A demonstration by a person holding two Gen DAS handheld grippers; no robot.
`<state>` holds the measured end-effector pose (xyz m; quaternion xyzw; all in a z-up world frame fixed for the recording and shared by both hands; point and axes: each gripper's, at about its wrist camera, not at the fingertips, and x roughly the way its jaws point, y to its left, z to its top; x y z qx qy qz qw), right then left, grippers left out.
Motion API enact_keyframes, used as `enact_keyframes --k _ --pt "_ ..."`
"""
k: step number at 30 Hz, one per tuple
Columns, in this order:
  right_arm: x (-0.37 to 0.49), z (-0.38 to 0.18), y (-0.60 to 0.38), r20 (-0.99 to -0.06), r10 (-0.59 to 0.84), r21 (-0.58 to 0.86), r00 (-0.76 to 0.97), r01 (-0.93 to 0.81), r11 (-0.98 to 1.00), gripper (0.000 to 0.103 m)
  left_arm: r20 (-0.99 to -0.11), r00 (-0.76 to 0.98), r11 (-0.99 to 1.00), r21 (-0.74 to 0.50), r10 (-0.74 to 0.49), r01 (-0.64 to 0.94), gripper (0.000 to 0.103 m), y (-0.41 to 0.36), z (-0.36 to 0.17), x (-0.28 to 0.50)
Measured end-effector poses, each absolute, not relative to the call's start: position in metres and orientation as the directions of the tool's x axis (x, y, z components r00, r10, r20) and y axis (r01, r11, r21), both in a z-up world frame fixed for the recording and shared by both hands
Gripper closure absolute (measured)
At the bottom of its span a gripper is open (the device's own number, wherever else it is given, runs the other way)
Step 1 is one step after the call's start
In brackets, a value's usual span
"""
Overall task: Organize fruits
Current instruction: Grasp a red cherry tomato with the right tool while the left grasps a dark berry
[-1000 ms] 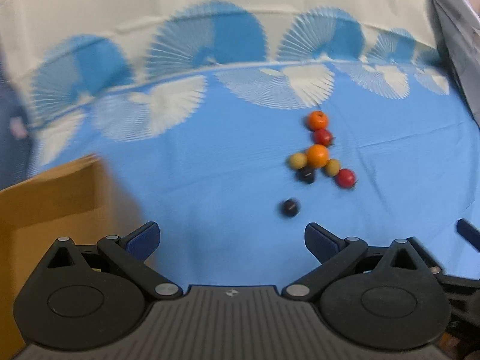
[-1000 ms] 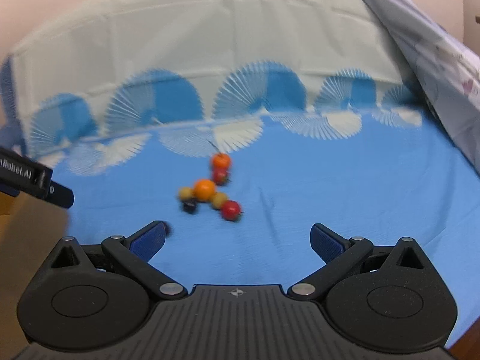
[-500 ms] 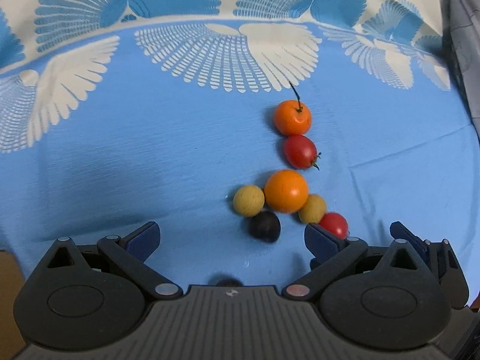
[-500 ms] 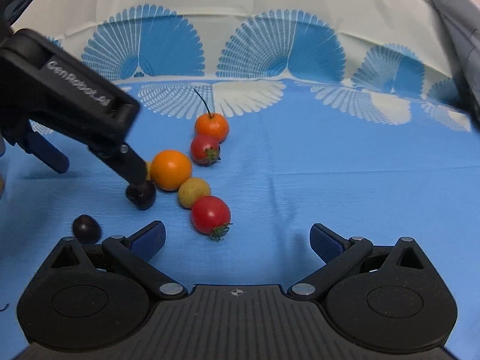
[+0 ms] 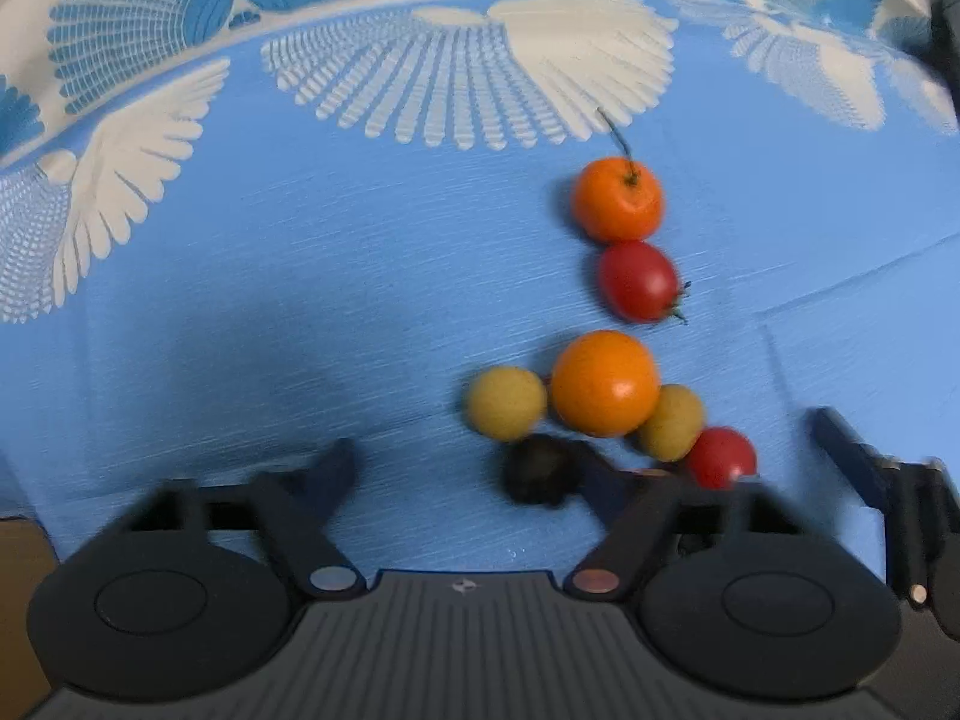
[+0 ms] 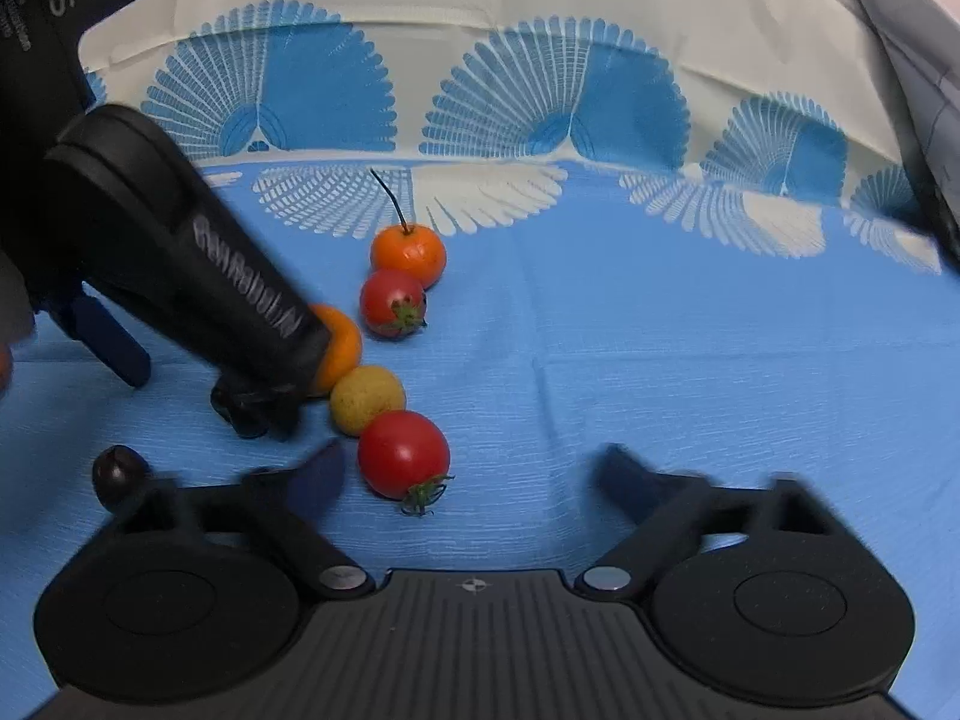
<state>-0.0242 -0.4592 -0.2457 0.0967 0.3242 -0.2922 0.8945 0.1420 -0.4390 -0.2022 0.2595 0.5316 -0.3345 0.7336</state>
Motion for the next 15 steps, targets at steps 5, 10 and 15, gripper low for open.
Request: enact_keyframes --k 5,10,15 --pt "-0.027 -0.238 -0.455 -0.653 -0.417 0.019 0.632 0.564 0.825 0.072 -0.948 0.144 0.69 -0.097 -0.282 0.717 0.075 -0.422 -0.185 0.147" --pt "-0.044 -0.223 -0.45 -0.647 -0.423 0.054 0.635 0.591 0.805 0.072 -0.944 0.129 0.7 -0.129 -0.303 0.703 0.075 -0.4 -0.171 0.143" --pt "-0.066 -0.197 -0.434 -0.625 -0.437 0.061 0.647 0.598 0.799 0.072 -0.934 0.164 0.711 -0.119 -0.316 0.693 0.075 -0.364 -0.143 0.126"
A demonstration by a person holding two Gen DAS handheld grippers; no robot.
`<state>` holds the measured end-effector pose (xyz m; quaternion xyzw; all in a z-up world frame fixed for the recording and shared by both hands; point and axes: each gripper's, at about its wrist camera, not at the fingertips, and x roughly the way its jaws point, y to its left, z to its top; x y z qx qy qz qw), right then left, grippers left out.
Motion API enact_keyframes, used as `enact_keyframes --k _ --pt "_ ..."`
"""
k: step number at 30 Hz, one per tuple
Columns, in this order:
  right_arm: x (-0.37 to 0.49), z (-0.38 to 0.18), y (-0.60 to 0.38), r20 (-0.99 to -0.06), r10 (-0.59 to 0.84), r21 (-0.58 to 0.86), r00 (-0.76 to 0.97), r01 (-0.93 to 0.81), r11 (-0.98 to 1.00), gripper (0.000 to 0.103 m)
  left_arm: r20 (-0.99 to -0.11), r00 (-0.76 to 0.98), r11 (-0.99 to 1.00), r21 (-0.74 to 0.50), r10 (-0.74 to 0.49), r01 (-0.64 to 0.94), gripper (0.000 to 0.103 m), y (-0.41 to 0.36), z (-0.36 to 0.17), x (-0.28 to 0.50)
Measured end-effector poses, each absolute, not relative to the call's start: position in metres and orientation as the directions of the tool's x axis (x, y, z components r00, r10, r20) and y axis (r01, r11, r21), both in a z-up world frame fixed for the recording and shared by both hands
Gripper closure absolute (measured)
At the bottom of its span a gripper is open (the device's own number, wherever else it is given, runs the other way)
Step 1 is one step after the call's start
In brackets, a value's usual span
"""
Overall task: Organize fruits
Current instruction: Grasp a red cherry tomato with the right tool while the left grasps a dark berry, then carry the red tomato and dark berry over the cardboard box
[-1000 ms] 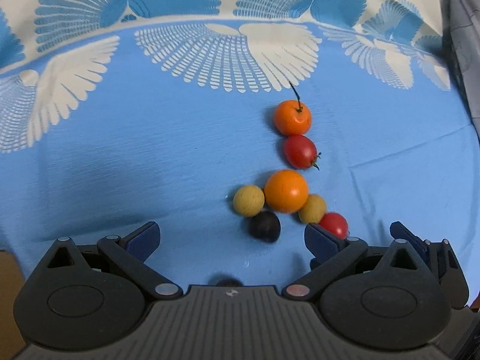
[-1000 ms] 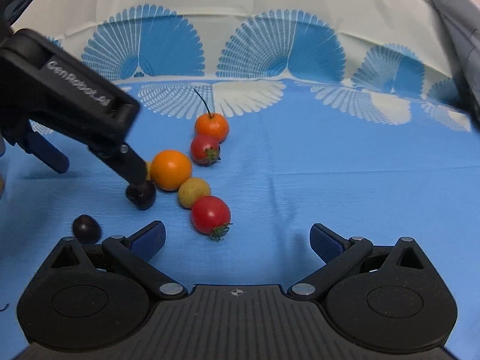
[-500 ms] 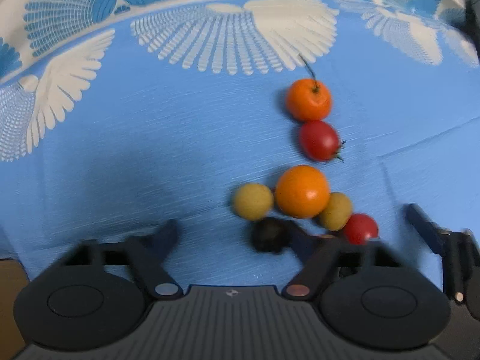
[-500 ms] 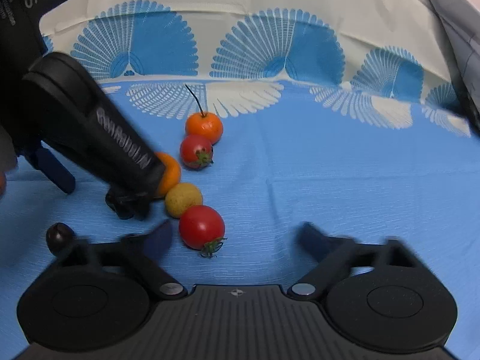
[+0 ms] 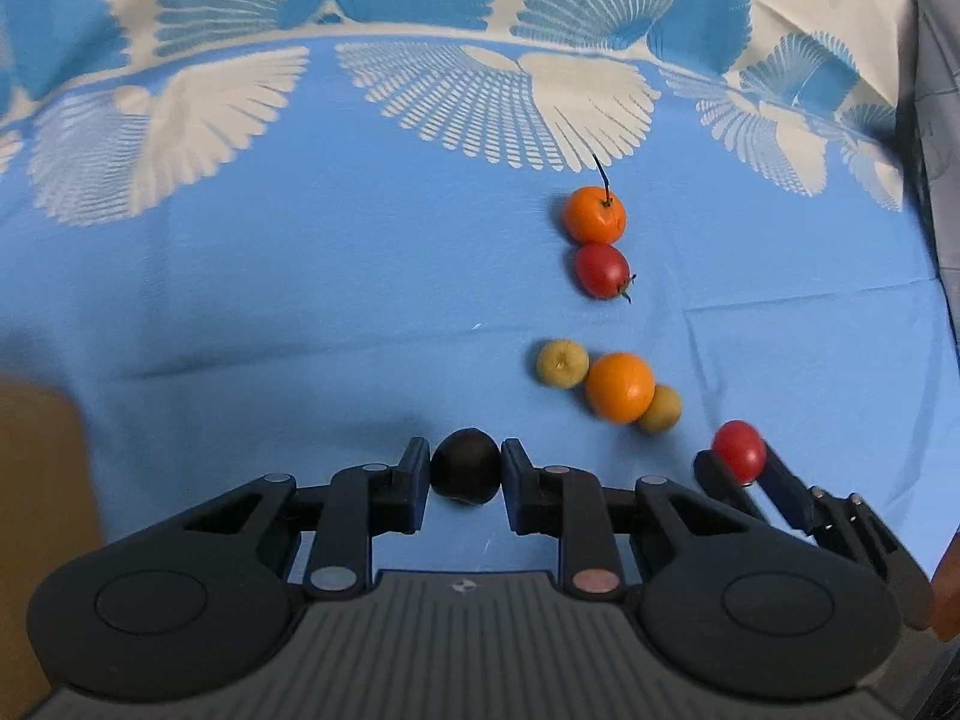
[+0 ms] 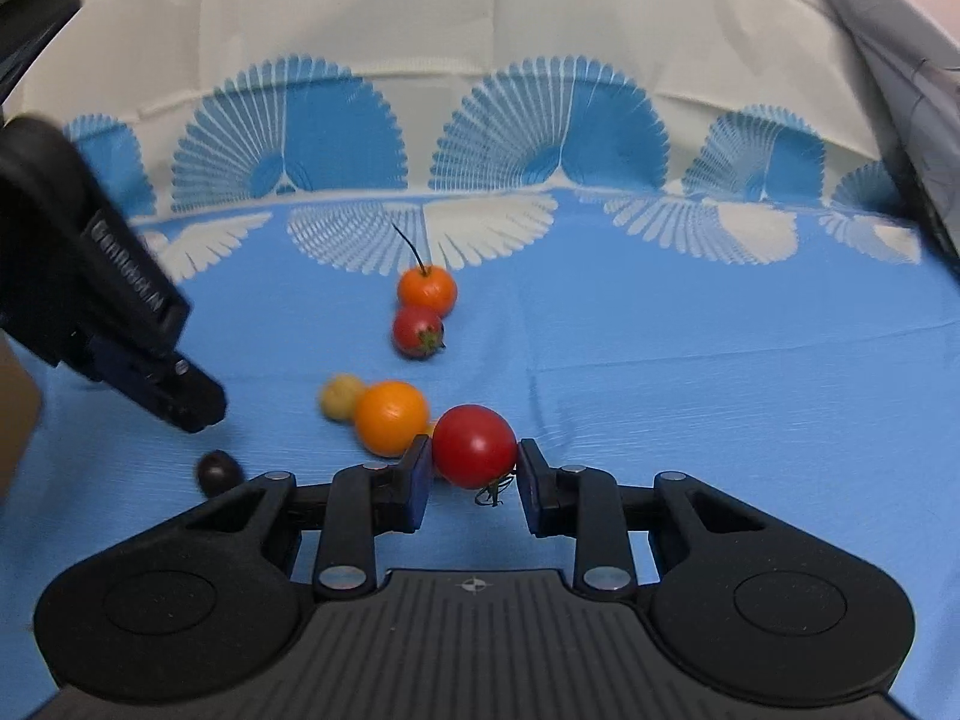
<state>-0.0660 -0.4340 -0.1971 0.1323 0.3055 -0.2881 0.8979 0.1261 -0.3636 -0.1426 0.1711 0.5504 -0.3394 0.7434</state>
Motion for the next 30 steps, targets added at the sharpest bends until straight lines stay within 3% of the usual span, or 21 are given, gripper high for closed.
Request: enact_keyframes --k 10,17,22,30 --pt "-0.125 -0.126 -0.353 -0.584 -0.388 0.11 0.713 0.544 0.832 0.072 -0.916 0.197 0.748 -0.147 -0.35 0.648 0.075 -0.243 -0.068 0.062" --pt "-0.155 -0.073 -0.262 -0.563 -0.253 0.177 0.787 0.414 0.893 0.072 -0.9 0.271 0.784 -0.115 -0.342 0.609 0.075 -0.143 -0.026 0.025" --pt "-0.168 -0.043 -0.198 -0.557 -0.147 0.179 0.817 0.291 0.94 0.072 -0.89 0.323 0.811 -0.082 -0.321 0.579 0.075 -0.071 -0.006 0.002" --pt "-0.186 -0.016 -0.123 -0.526 -0.095 0.123 0.845 0.186 0.975 0.072 -0.875 0.366 0.842 -0.08 -0.316 0.533 0.075 0.016 0.007 -0.027"
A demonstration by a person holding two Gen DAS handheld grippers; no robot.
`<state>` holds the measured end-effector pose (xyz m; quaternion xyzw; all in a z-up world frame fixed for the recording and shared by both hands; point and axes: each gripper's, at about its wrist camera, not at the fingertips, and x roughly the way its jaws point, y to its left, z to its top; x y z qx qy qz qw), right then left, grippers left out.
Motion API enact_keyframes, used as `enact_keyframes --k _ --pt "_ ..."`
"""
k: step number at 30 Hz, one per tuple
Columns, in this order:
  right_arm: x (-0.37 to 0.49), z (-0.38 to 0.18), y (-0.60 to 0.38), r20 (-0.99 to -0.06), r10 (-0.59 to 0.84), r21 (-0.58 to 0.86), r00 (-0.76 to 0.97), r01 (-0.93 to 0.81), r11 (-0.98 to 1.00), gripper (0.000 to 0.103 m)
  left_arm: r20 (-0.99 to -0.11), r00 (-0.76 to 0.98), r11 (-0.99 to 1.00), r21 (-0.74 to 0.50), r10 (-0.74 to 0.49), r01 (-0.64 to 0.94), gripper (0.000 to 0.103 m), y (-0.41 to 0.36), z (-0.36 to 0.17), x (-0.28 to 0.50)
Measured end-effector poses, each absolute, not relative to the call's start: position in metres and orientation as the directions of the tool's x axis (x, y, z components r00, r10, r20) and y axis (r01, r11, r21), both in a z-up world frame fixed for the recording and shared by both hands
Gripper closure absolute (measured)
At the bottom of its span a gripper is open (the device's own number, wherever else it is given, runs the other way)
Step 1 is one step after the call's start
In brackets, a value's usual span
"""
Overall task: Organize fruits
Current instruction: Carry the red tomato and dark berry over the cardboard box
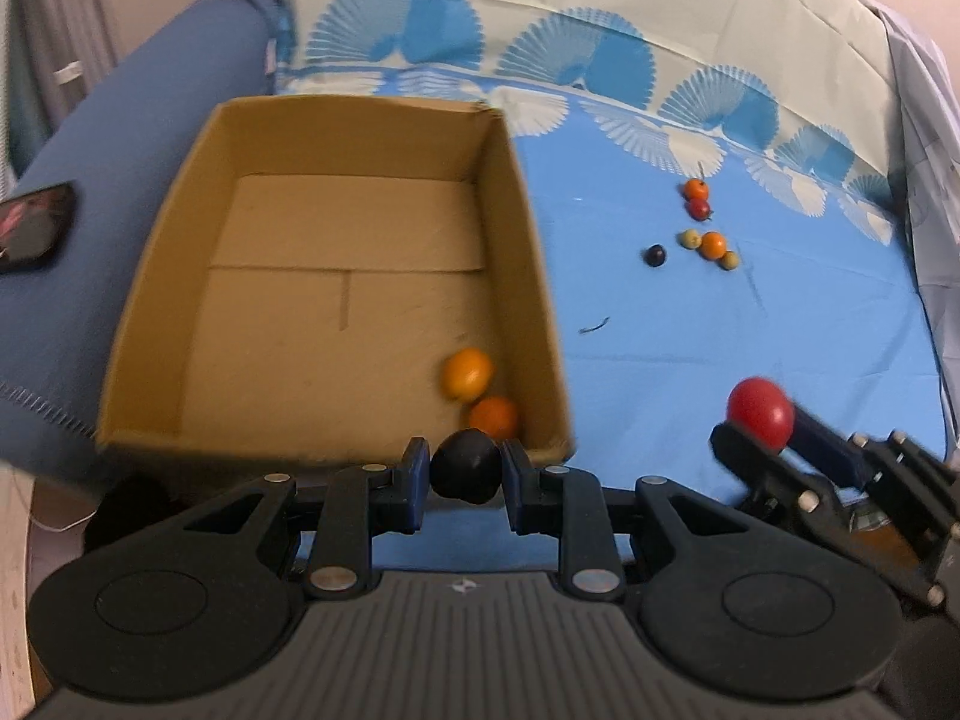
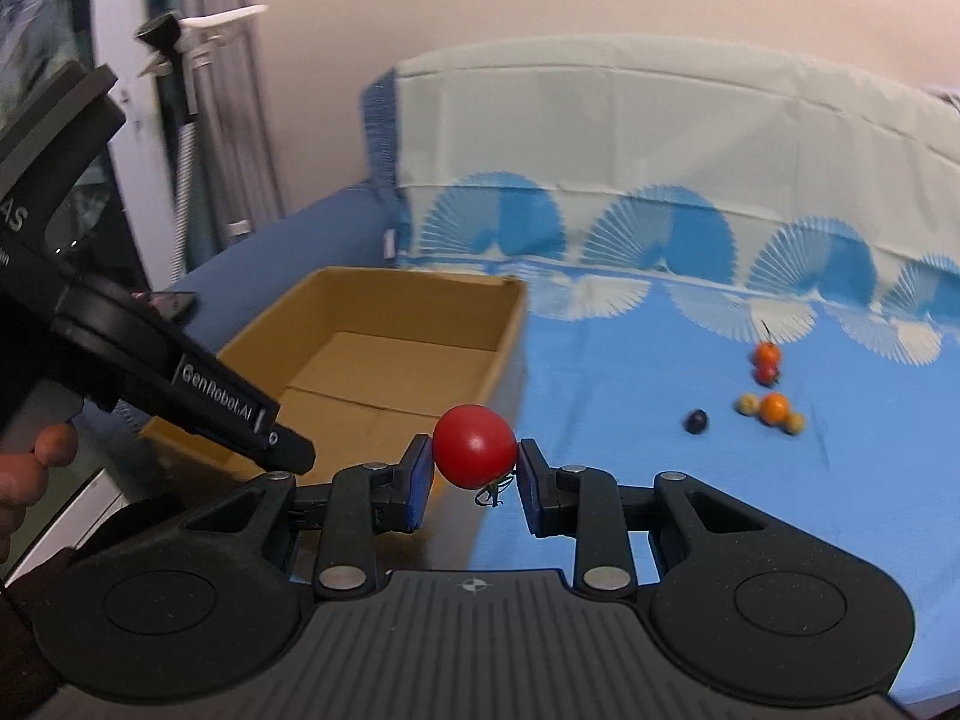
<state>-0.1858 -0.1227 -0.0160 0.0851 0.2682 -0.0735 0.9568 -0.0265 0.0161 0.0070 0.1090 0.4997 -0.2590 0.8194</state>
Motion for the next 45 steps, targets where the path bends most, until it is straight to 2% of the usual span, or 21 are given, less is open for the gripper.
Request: enact_keyframes --k 13,45 --pt "-0.198 -0.005 -0.07 -0.515 -0.063 0.065 0.855 0.112 0.992 0.072 -0.853 0.403 0.875 -0.118 -0.332 0.47 0.075 0.084 0.009 -0.052" --pt "-0.194 -0.003 -0.066 -0.52 -0.062 0.041 0.852 0.097 0.994 0.072 -0.85 0.407 0.886 -0.138 -0.335 0.442 0.075 0.089 0.009 -0.041"
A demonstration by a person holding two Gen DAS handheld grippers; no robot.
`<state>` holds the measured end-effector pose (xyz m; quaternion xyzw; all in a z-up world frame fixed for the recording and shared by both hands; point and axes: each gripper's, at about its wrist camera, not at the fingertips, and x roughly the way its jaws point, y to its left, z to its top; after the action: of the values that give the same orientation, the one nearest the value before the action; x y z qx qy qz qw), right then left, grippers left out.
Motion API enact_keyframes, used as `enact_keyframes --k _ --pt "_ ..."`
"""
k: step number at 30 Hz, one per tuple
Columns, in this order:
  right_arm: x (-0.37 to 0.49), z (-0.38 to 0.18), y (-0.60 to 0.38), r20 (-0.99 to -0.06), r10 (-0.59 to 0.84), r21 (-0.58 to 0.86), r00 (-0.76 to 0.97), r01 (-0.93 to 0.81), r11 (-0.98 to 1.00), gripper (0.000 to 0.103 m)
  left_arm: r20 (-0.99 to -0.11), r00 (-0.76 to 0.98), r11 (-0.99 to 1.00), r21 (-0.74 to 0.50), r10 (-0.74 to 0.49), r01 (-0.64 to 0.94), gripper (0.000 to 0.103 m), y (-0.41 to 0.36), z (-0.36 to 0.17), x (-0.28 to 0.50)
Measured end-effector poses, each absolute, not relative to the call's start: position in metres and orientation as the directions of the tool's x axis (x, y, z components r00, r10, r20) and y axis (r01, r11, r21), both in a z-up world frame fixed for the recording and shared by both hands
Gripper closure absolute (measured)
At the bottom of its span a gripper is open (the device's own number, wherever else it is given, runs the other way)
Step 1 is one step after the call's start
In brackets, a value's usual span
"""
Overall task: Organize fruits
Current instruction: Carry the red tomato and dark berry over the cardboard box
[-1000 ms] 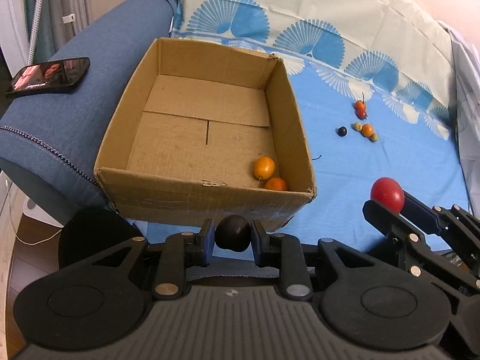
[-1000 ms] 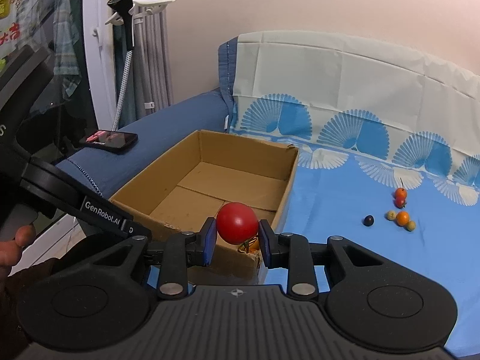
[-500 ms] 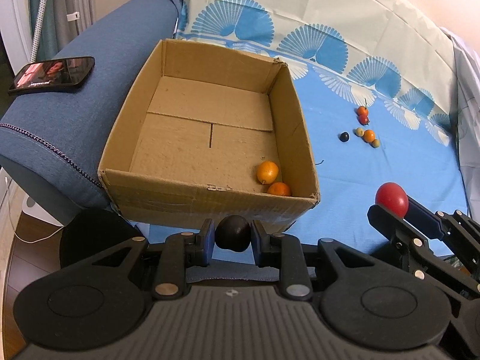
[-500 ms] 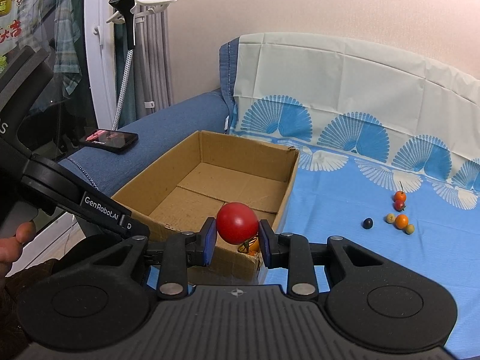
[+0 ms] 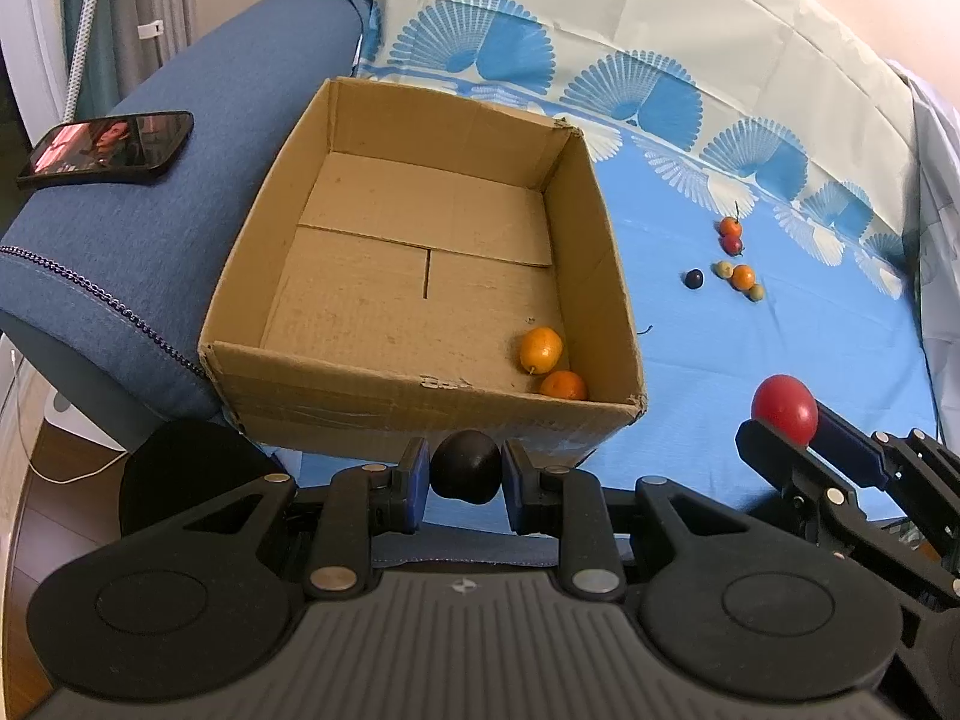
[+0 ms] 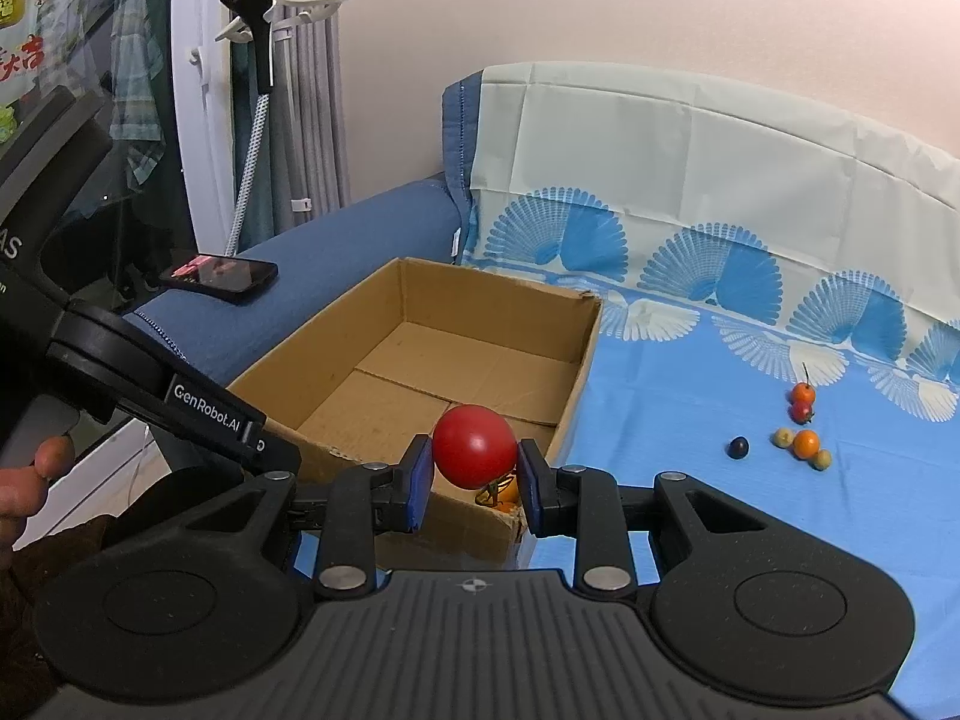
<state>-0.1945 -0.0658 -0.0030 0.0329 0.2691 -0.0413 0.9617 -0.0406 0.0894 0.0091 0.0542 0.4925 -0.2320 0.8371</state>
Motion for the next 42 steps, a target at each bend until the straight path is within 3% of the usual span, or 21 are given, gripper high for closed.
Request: enact_keyframes --k 24,42 --pt "-0.168 -0.008 -0.069 -0.532 -0.081 0.034 0.843 0.116 0.993 0.072 -0.853 0.419 0.905 -0.131 -0.311 0.405 0.075 0.091 0.004 -0.007" --pt "-0.102 -0.028 -0.07 -0.575 -0.043 0.032 0.817 0.074 0.997 0.072 -0.856 0.429 0.925 -0.133 -0.289 0.356 0.075 0.076 -0.012 0.055"
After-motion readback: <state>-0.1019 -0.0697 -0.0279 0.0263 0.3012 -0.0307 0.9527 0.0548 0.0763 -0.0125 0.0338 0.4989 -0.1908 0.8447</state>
